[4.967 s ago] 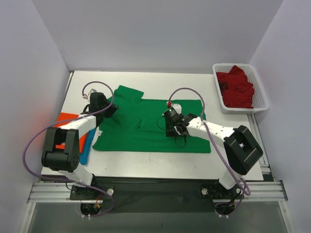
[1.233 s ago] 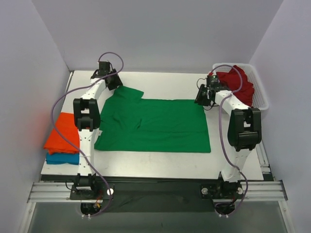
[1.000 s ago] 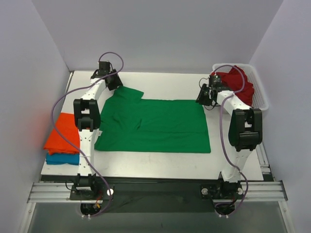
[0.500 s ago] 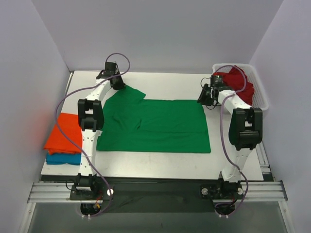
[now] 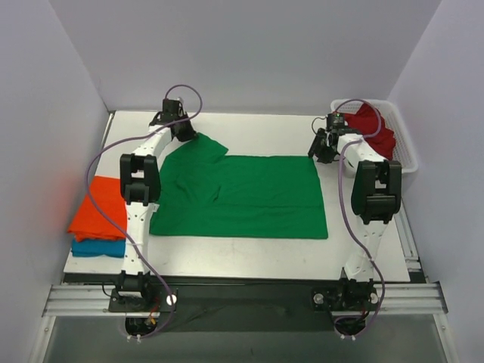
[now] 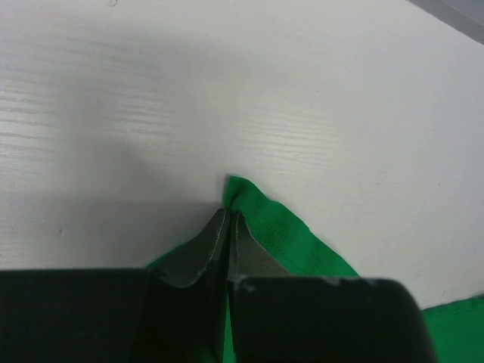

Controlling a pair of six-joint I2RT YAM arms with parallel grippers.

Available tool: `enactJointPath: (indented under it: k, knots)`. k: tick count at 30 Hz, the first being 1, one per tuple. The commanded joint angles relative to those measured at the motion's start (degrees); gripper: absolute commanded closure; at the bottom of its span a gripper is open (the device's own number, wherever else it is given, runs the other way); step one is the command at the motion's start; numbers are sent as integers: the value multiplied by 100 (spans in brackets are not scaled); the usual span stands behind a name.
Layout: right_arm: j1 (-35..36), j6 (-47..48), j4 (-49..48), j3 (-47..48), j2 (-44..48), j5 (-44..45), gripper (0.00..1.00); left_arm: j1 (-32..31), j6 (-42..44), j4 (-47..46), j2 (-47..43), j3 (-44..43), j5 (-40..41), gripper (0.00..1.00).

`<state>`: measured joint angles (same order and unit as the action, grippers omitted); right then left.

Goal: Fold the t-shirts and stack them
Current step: Grap the side of the flattened tshirt furthest away from the robot with both arms

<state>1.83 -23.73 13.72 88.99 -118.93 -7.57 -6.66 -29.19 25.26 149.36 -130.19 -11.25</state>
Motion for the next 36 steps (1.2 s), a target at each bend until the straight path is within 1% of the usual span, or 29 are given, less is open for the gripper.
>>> enactJointPath:
  k: [1, 6, 11, 17, 23, 24, 30, 32, 36]
  knots:
    - [-51, -35, 290, 434, -226, 204, 63, 24, -78, -362, -460, 301, -273, 100]
    - [-51, -264, 430, 891, -691, 133, 68, 50, -148, -609, -732, 556, -378, 100]
    - [-42, -484, 667, 1374, -1052, 54, 68, 59, -218, -759, -829, 626, -519, 100]
    - [-16, -660, 773, 1490, -1220, 107, 69, 59, -271, -864, -865, 644, -624, 100]
    - [-16, -712, 764, 1533, -1229, 107, 79, 85, -333, -979, -935, 653, -747, 100]
    - [-7, -712, 773, 1560, -1229, 98, 83, 85, -342, -987, -952, 653, -739, 100]
    - [2, -730, 773, 1560, -1071, 125, 98, 138, -465, -1101, -1102, 697, -870, 100]
    - [2, -730, 764, 1569, -1009, 107, 100, 147, -491, -1128, -1189, 758, -897, 100]
    - [11, -730, 773, 1551, -860, 63, 100, 165, -526, -1207, -1374, 916, -932, 100]
